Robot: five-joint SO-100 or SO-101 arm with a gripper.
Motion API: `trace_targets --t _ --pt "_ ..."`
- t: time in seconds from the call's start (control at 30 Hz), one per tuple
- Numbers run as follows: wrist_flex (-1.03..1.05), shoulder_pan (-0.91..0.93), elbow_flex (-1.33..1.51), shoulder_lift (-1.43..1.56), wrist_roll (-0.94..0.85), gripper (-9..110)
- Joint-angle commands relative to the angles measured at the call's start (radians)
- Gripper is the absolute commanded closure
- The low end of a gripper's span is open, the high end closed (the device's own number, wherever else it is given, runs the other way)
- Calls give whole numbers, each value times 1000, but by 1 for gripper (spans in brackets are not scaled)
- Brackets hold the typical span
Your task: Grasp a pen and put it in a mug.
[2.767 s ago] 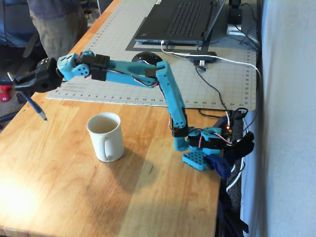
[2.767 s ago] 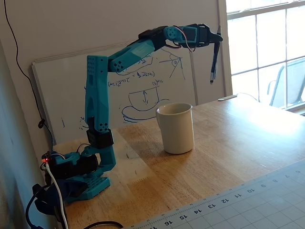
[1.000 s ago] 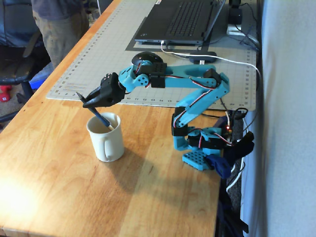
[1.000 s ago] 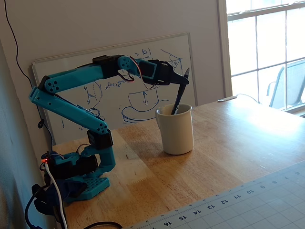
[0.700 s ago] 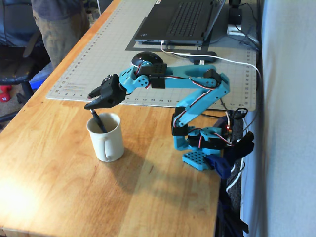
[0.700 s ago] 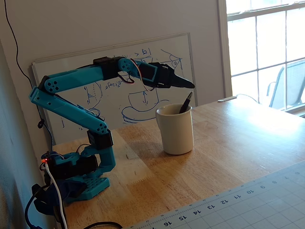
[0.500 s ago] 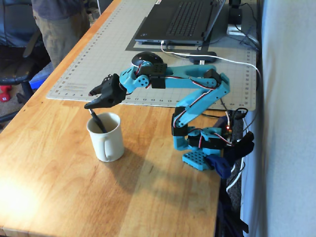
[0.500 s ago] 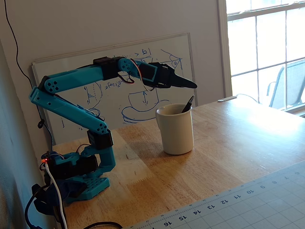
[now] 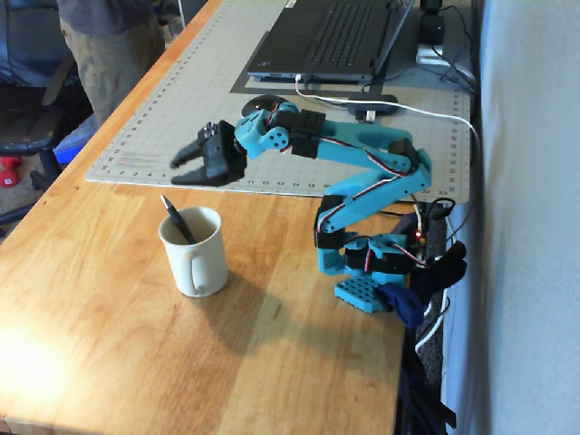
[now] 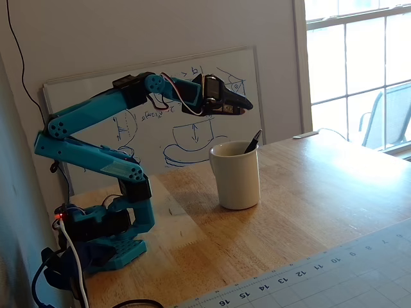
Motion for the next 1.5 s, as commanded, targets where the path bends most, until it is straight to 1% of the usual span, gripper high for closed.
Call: trace_targets --t 0.0,0.17,0.23,0.33,0.4,0.6,0.8,1.07,1.47 --pt "164 35 -21 94 -333 96" --pt "388 94 -15 181 -723 97" --pt "479 123 -5 219 -834 97" --pt "569 163 67 299 -950 97" --pt "577 176 141 362 -985 97" --pt "583 181 364 549 -1002 97" --pt "594 175 508 701 -1000 97" --pt "580 172 532 741 -1000 97" --pt "540 172 672 739 -986 97"
